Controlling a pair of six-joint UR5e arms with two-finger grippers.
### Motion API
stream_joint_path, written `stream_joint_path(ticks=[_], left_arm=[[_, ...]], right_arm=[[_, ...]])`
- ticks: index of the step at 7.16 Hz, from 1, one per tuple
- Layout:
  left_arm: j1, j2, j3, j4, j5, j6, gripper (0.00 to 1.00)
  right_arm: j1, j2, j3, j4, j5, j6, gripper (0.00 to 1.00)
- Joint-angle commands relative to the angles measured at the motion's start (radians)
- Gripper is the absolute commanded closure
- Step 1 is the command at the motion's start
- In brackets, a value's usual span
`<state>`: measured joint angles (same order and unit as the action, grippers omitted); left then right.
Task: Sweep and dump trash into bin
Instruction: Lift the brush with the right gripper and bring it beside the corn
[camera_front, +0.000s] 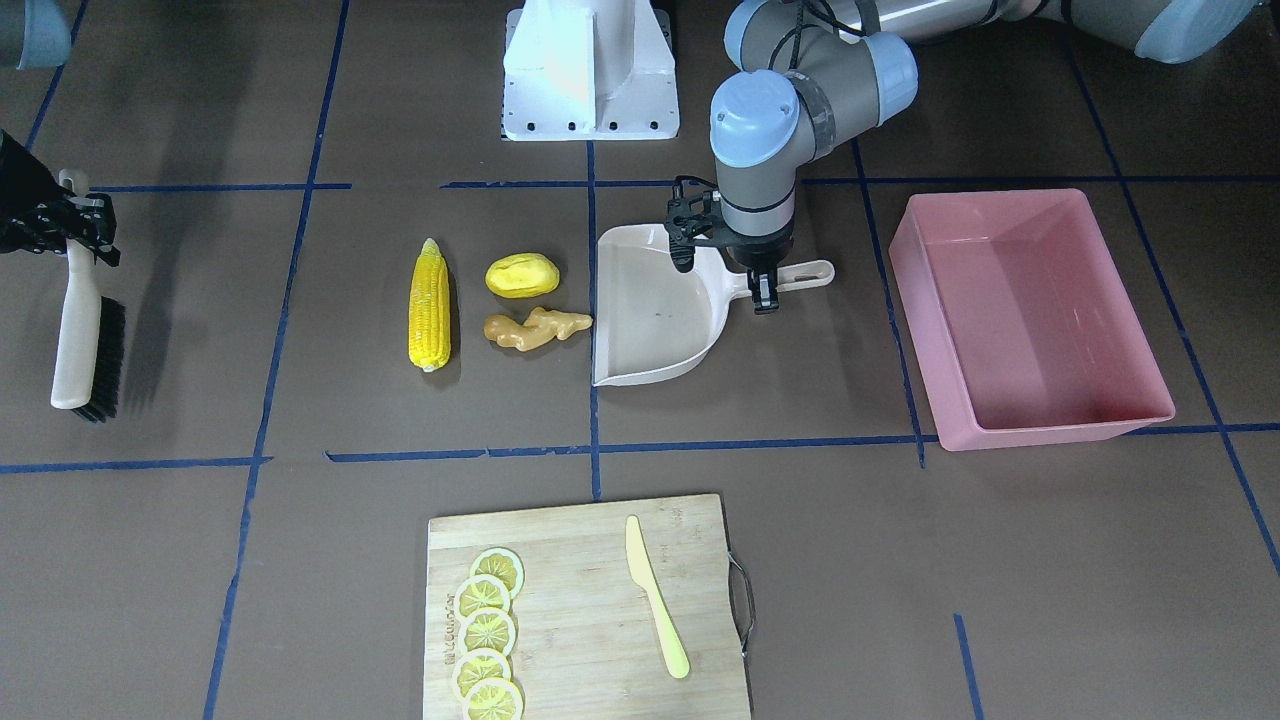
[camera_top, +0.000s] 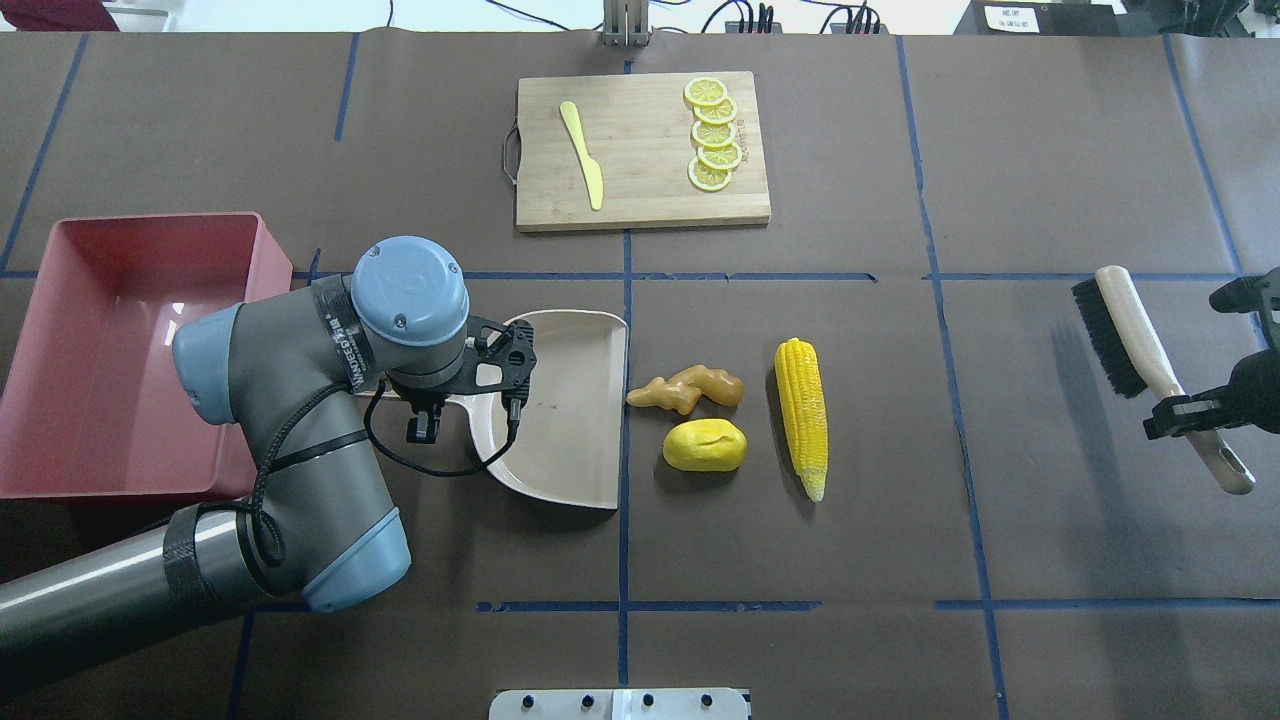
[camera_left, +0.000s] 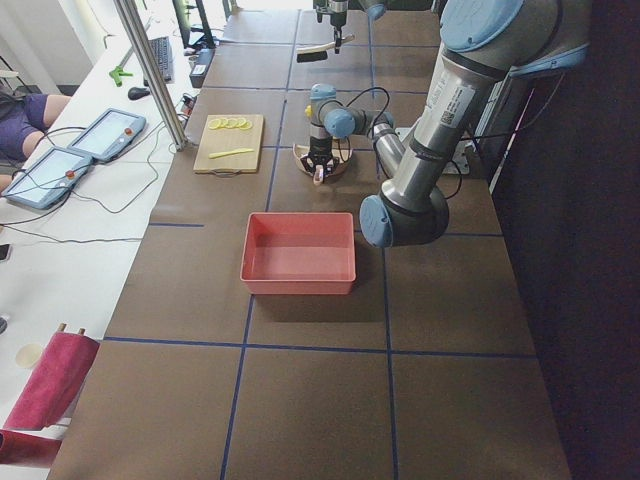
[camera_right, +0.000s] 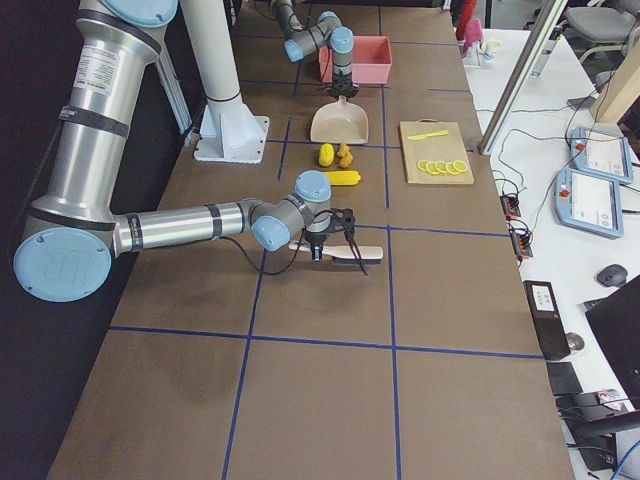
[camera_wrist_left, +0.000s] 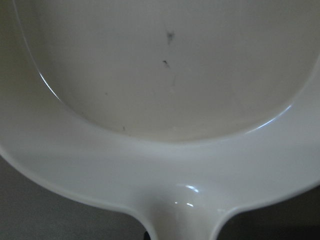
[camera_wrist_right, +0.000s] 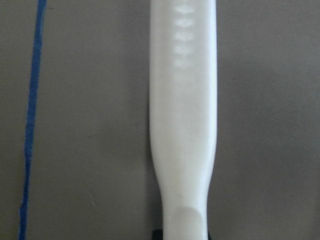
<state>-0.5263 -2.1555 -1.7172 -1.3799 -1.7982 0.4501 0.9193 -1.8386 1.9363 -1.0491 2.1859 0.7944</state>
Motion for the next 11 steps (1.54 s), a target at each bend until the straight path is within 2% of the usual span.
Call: stream_joint_path(ticks=[1,5,7,10,11], left_arm=[[-0.001,-0.007,0.005,0.03,0.0,-0.01,1.0],[-0.004,-0.009,0.005,0.033,-0.001,-0.011,1.0],[-0.006,-0.007,0.002,0.032,-0.001,-0.011,1.0],[-0.006,-0.009,0.002,0.032,-0.001,-0.011,1.0],[-0.006,-0.007,0.002,0.032,-0.001,-0.011,1.0]], right_arm=[[-0.068,0.042,0.021,-0.002,-0.011,0.13,1.0],[-0.179,0.093,0.07,-0.006,-0.035,0.306,1.0],[-0.297,0.14,0.072,-0.012,-0.113,0.405,1.0],[-0.396,0.218,0.067,-0.032,-0.239,0.408,1.0],[-0.422,0.252,0.056,-0.034,-0.247,0.42,1.0]])
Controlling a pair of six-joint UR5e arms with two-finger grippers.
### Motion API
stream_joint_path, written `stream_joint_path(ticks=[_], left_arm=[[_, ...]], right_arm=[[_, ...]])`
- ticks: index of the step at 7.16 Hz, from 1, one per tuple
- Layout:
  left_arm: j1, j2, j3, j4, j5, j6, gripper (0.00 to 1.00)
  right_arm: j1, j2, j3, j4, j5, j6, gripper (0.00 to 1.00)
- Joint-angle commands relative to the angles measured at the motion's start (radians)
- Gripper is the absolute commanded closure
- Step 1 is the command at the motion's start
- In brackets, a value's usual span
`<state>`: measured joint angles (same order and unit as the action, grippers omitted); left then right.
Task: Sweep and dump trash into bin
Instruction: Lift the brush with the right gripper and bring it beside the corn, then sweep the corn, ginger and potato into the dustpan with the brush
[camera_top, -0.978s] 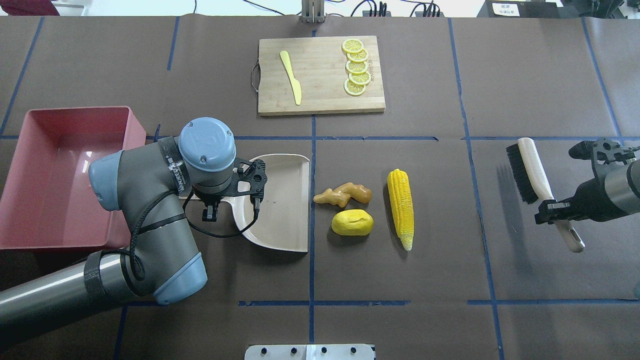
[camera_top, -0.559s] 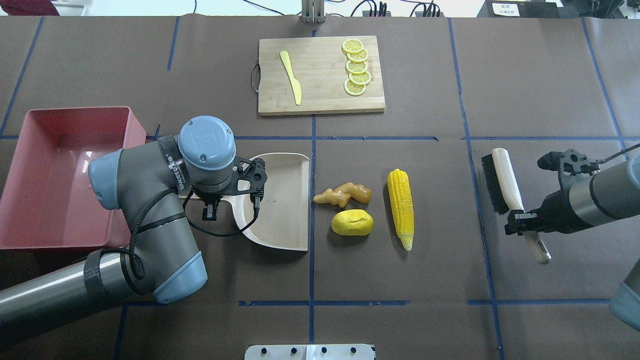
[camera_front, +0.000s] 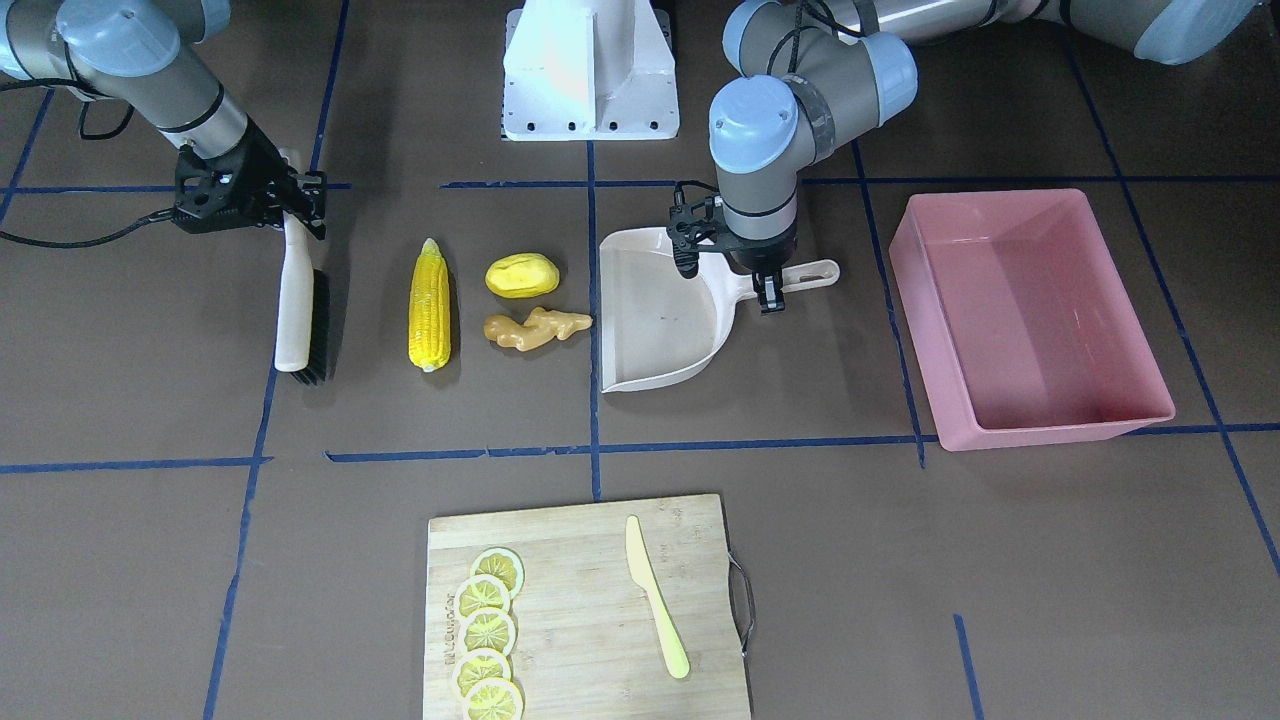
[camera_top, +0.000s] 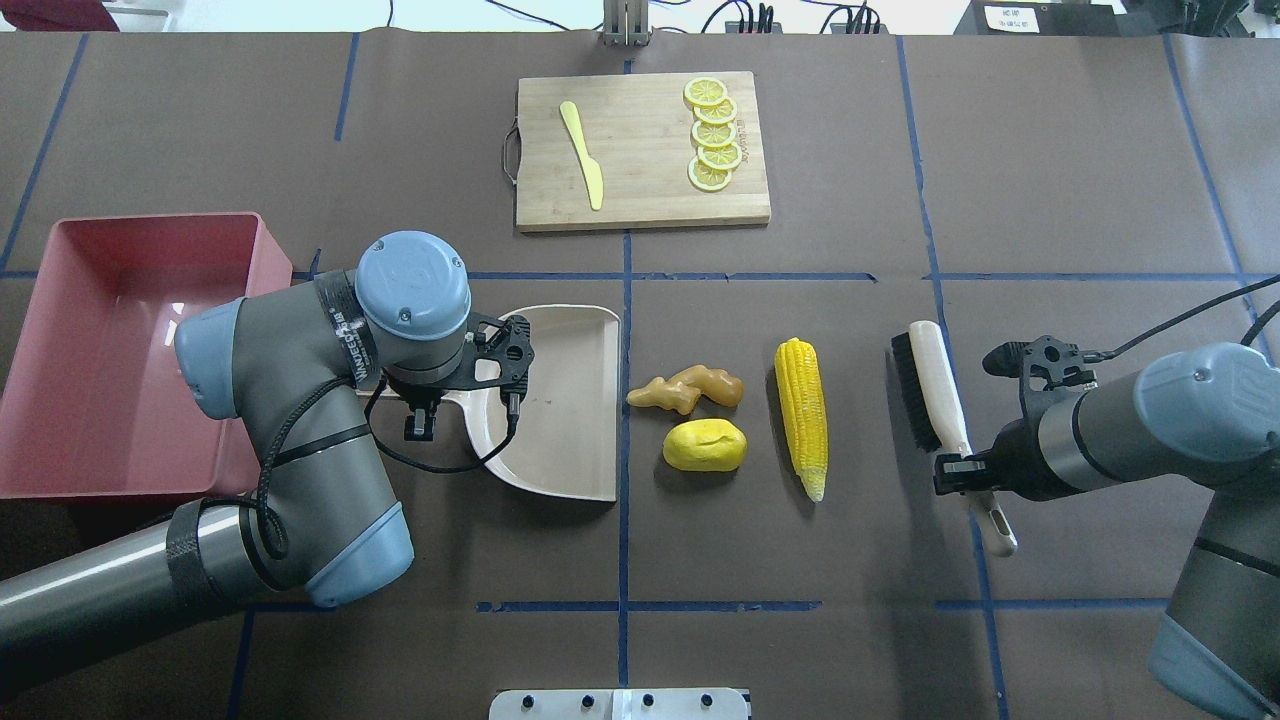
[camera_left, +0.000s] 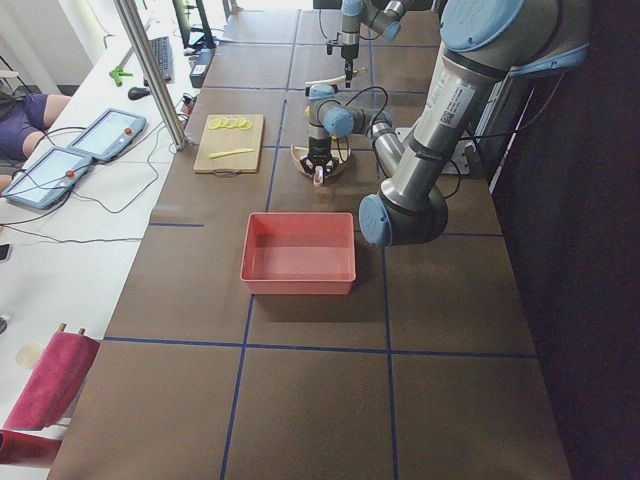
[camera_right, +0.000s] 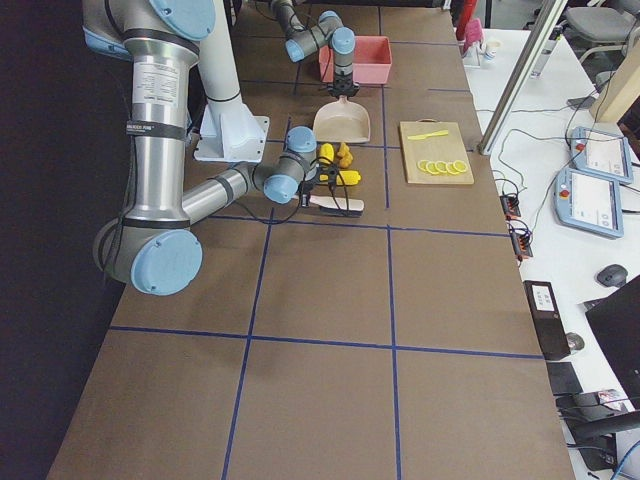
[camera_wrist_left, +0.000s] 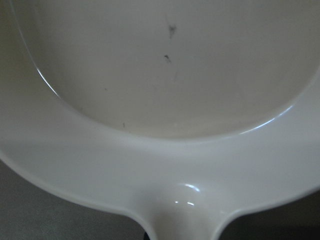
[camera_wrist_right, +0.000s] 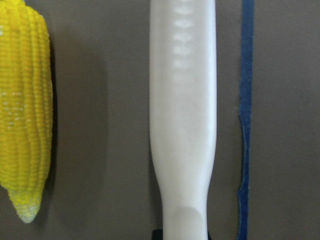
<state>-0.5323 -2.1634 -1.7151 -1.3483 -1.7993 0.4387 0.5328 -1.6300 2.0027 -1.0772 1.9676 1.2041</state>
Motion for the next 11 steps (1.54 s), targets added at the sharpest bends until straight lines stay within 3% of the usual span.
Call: stream_joint_path(ticks=[1,5,9,11], left_arm=[[0.0,-0.001,0.0,0.0,-0.002,0.0,1.0],[0.0,0.0,-0.006,0.0,-0.002,0.002,1.0],[0.0,0.0,-0.006,0.0,-0.002,0.002,1.0],[0.0,0.0,-0.008,0.0,-0.002,0.002,1.0]], right_arm=[[-0.062,0.083,-0.022,-0.006,-0.053,0.046,1.0],[-0.148,0.185,-0.064,-0.007,-0.134,0.124,1.0],[-0.178,0.271,-0.105,-0.012,-0.138,0.209,1.0],[-0.188,0.384,-0.148,-0.093,-0.145,0.227,1.0]])
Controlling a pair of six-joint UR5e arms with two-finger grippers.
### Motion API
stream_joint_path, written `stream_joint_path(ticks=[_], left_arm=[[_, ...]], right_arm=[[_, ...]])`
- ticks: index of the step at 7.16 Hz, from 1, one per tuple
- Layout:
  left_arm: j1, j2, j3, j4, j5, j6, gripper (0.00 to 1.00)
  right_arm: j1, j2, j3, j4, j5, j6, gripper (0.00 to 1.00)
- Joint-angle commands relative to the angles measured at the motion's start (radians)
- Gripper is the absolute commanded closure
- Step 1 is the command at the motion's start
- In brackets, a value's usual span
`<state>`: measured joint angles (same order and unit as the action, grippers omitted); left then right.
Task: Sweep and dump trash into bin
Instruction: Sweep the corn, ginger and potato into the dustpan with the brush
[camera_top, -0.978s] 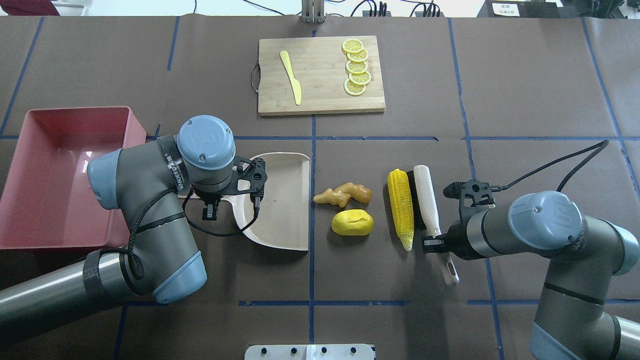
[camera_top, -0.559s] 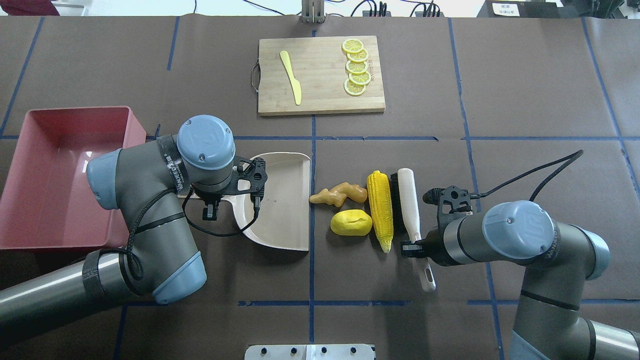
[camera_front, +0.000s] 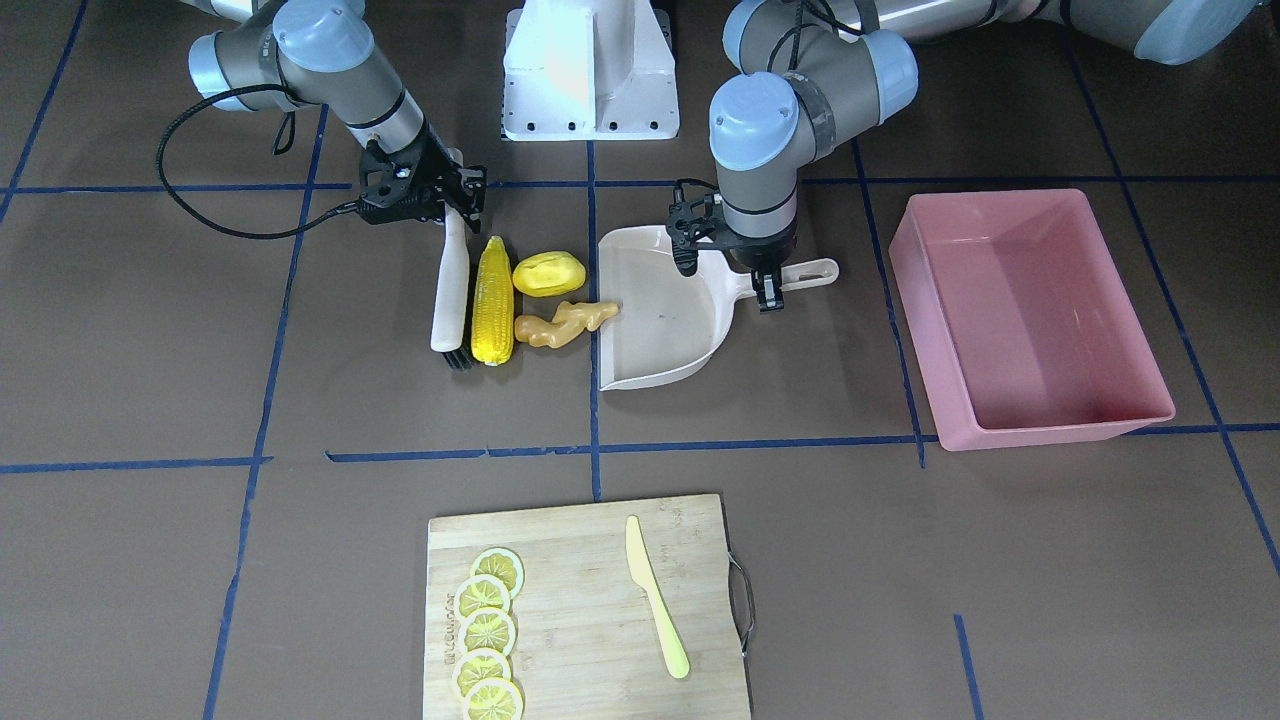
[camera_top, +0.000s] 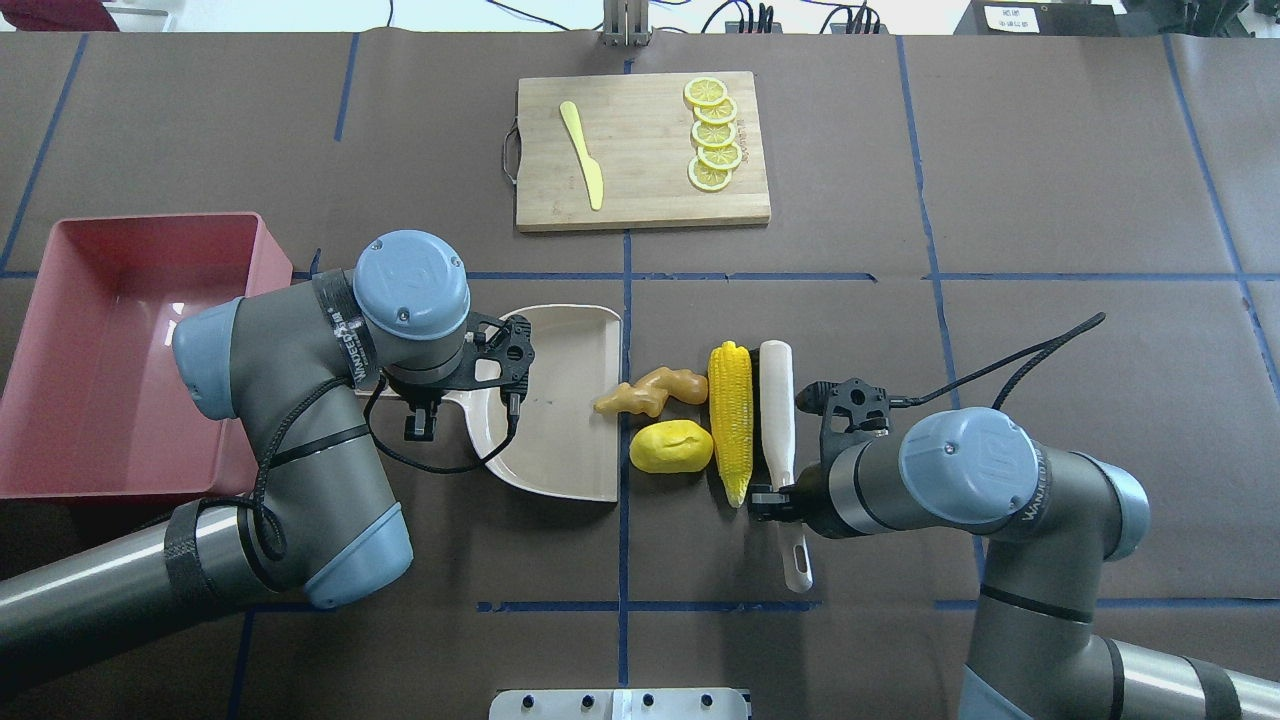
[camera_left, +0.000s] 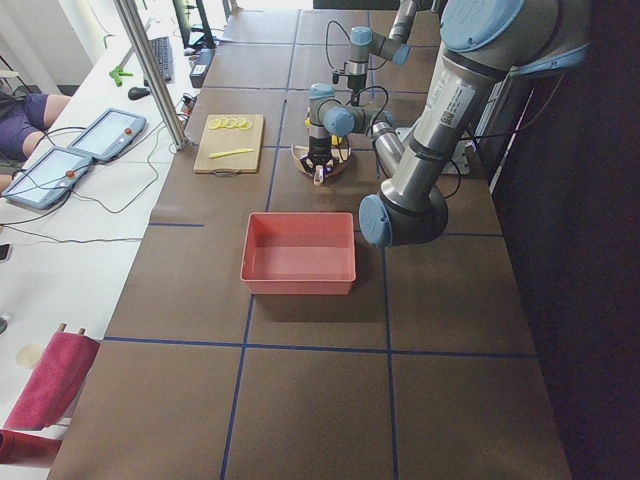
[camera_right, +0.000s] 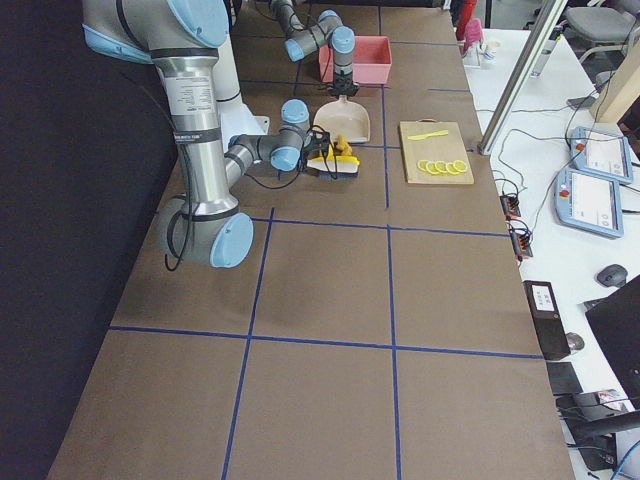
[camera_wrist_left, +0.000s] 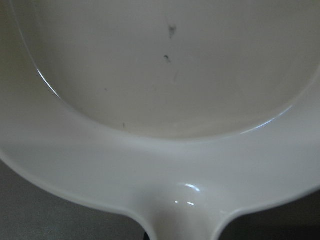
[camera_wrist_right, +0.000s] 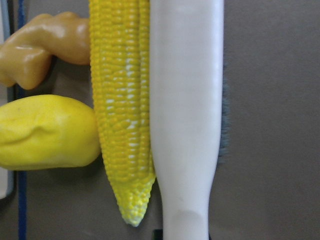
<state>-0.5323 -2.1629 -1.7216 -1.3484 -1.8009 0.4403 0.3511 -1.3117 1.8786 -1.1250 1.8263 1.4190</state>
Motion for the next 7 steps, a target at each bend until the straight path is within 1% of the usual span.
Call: stream_joint_path(ticks=[1,5,7], left_arm=[[-0.002,0.0,0.0,0.0,0.0,0.0,1.0],[-0.002,0.0,-0.004,0.0,0.0,0.0,1.0],[-0.002,0.0,-0.007,0.0,0.0,0.0,1.0]], right_arm=[[-0.01,0.103,-0.027,-0.077,-0.004,0.014,1.0],[-0.04,0.15,-0.039,-0.082,-0.007,0.075,1.0],[-0.049,0.225,-0.1,-0.081,-0.019,0.106,1.0]])
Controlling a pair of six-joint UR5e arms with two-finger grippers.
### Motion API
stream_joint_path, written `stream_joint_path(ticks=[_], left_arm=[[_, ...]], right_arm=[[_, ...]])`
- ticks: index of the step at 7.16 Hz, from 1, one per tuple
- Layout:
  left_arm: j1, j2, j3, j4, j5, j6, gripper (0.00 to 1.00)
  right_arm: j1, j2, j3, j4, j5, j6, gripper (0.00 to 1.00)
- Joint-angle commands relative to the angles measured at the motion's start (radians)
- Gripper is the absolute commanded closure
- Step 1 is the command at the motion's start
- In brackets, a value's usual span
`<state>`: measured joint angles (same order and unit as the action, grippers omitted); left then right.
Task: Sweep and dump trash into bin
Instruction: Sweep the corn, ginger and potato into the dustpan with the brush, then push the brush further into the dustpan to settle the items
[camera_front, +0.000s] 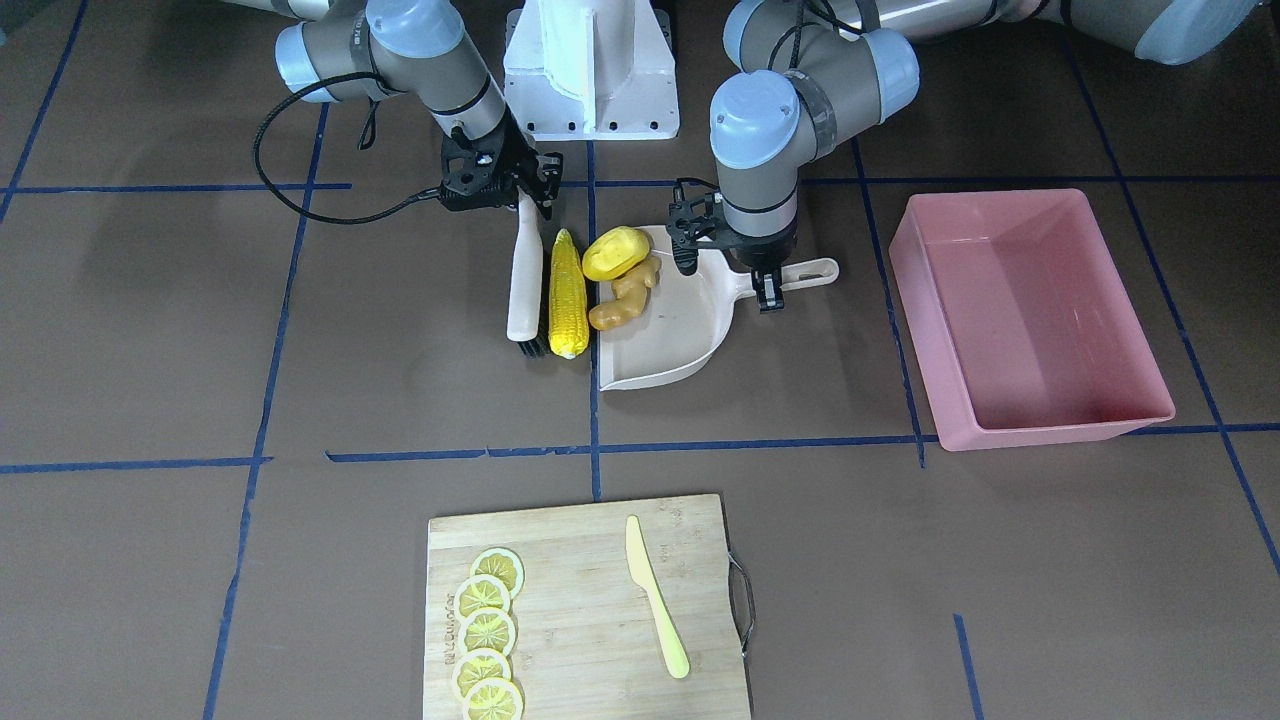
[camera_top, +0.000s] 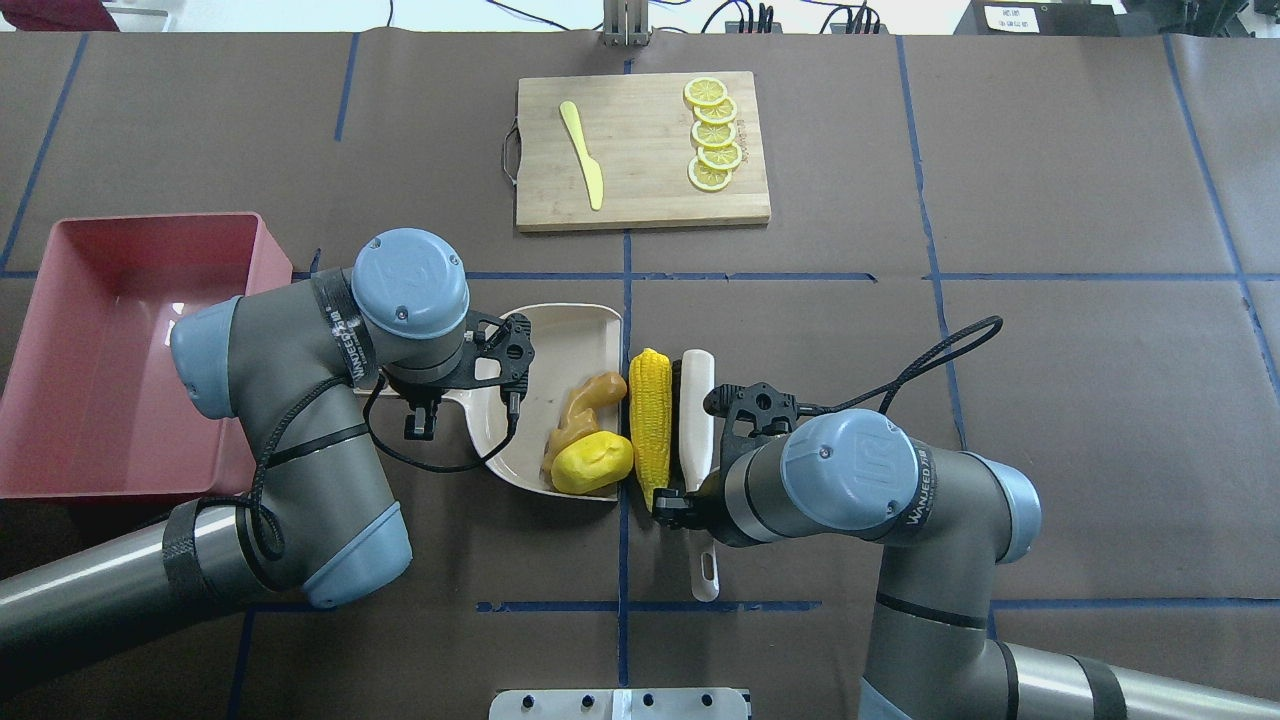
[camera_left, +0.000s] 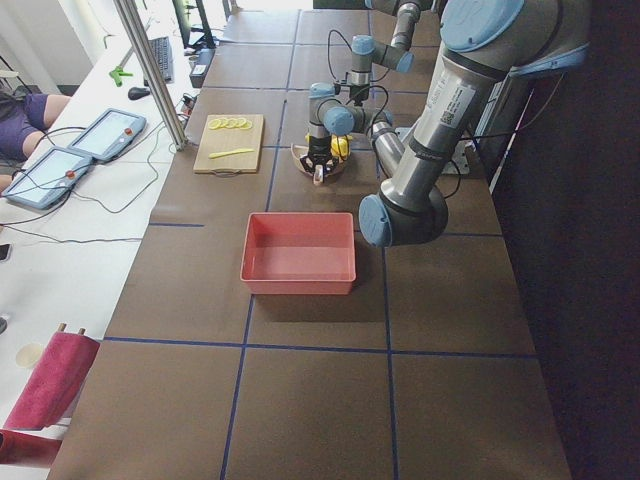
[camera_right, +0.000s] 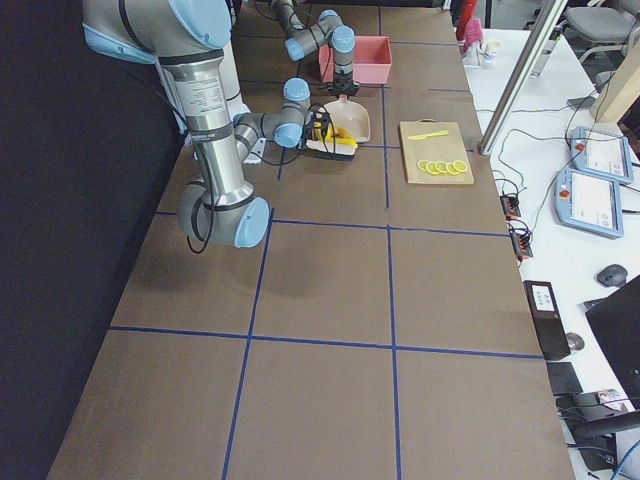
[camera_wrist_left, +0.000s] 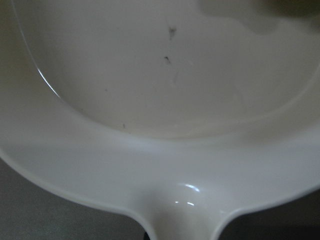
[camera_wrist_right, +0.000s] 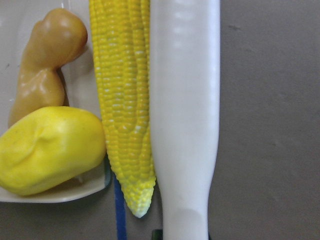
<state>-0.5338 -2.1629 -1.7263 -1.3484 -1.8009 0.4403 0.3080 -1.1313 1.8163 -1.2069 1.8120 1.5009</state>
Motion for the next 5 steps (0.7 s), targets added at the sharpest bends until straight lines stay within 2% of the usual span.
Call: stream_joint_path(ticks=[1,5], left_arm=[[-0.002,0.0,-0.003,0.0,0.0,0.0,1.0],[0.0,-0.002,-0.006,0.0,-0.002,-0.002,1.0]], right_arm=[[-0.006,0.059,-0.038,0.001,-0.005,0.031,1.0],[-0.021,0.087,-0.051,0.006,-0.006,0.051,1.0]])
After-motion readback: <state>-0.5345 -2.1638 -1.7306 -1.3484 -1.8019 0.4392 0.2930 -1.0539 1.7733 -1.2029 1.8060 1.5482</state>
